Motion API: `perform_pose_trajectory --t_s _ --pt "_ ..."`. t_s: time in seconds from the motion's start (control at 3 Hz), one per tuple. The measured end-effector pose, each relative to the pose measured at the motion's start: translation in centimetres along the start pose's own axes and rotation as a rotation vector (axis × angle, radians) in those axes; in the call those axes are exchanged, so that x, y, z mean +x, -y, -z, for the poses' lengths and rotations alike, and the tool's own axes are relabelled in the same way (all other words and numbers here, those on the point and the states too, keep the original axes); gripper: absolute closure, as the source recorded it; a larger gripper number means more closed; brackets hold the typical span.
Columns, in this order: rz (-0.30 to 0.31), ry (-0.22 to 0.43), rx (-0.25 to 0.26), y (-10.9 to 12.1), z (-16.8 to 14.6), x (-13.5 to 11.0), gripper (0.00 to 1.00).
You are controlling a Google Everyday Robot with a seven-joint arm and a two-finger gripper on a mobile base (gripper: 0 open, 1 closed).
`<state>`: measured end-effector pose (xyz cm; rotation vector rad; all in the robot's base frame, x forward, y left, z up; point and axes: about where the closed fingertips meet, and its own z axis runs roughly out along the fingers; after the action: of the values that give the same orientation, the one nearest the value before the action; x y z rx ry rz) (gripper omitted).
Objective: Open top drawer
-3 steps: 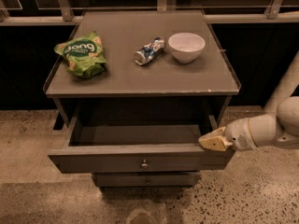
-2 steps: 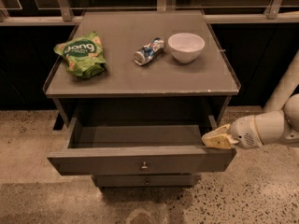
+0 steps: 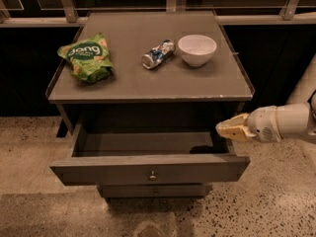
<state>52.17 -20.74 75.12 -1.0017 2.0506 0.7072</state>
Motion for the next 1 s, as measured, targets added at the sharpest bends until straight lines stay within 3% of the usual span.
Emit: perform_pose_trajectory --t_s 1.0 --pt "0.000 0.000 0.000 0.00 -0.01 0.00 0.12"
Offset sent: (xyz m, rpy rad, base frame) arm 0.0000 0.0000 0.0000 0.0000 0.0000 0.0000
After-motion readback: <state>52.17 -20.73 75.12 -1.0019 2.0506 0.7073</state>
